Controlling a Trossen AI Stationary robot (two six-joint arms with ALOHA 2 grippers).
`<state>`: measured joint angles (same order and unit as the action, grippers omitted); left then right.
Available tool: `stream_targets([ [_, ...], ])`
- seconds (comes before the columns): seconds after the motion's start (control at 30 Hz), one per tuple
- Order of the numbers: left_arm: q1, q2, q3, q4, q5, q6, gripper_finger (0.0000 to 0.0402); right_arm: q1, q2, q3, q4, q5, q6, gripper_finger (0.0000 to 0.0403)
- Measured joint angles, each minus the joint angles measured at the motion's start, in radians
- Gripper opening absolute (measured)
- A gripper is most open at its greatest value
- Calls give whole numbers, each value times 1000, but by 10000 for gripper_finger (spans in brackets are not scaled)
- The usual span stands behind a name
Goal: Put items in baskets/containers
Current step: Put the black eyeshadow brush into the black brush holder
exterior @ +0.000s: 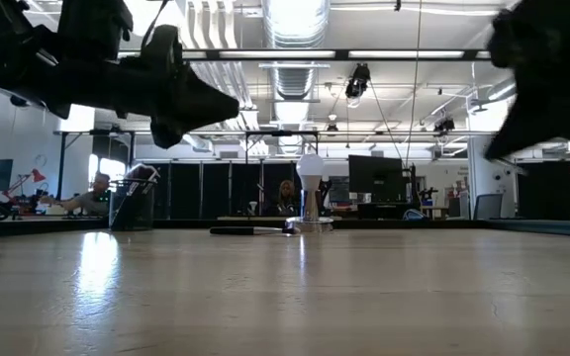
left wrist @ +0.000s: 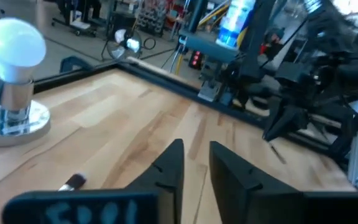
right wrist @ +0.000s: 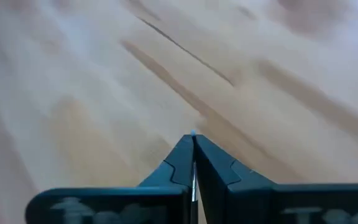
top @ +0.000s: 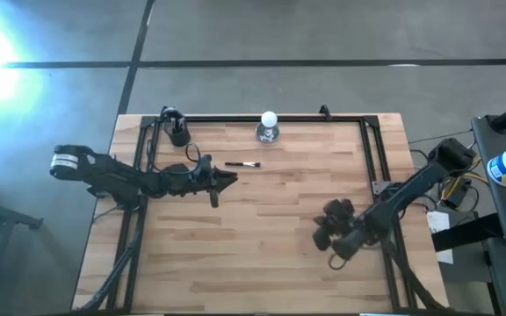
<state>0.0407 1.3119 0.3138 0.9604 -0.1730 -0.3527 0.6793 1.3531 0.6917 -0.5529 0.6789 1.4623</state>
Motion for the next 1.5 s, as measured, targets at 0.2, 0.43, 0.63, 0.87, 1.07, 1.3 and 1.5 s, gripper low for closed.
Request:
stream_targets([
  [0.2,-42,19,0,110,2,4,103,-238,-87,-110,515,-102,-629,8],
  [0.43,-53,44,3,252,53,11,108,-522,-92,-266,1254,-467,-1080,8],
  [0.63,-53,55,70,242,62,41,108,-690,-50,-277,1475,-666,-1194,8],
  [0.87,-53,101,197,138,121,94,108,-736,39,-172,1573,-745,-1239,8],
  [1.07,-53,147,296,36,132,153,108,-734,100,-64,1581,-790,-1253,8],
  [1.3,-51,160,345,22,136,175,108,-734,128,-20,1576,-839,-1258,8],
  [1.5,-51,172,392,24,220,178,108,-734,137,-7,1581,-841,-1262,8],
])
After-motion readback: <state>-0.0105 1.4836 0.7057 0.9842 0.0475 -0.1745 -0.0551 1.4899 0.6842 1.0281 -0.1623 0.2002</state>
